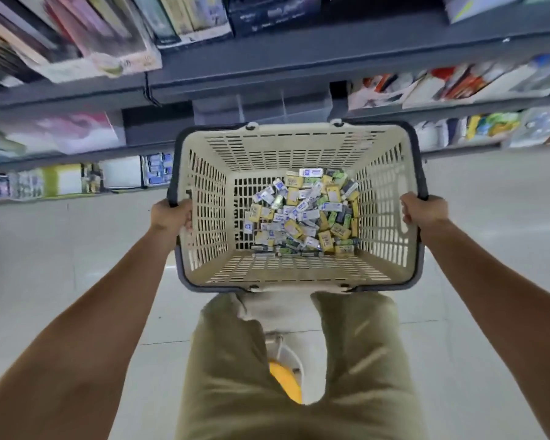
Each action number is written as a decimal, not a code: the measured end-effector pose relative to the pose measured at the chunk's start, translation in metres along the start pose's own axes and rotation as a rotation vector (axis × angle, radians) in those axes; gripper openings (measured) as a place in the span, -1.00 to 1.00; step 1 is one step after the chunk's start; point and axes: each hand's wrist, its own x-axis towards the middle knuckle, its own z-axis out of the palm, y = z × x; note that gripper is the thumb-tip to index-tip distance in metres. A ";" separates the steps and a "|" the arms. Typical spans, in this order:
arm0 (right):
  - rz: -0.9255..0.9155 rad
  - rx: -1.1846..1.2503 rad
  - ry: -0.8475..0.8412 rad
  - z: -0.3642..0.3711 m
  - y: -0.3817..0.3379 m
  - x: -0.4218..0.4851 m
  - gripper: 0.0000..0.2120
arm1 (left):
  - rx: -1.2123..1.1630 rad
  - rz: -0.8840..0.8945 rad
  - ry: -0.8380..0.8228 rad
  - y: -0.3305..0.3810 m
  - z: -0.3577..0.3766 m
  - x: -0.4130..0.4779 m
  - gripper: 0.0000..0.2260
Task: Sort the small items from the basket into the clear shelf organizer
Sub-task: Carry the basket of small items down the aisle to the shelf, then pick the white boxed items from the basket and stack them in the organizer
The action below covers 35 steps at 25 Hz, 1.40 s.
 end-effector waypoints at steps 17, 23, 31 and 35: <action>0.023 0.006 -0.021 0.093 0.051 0.059 -0.89 | 0.042 -0.014 -0.201 -0.070 0.054 0.112 -0.89; -0.215 -0.326 0.180 0.090 0.056 0.053 -0.68 | 0.321 0.311 0.091 -0.065 0.058 0.096 -0.80; -0.704 -0.693 -0.174 0.152 0.095 -0.010 -0.65 | 0.728 0.767 -0.323 -0.118 0.123 0.039 -0.43; -0.754 -0.984 -0.430 0.202 0.106 0.020 -0.68 | 0.898 0.654 -0.366 -0.131 0.163 0.078 -0.42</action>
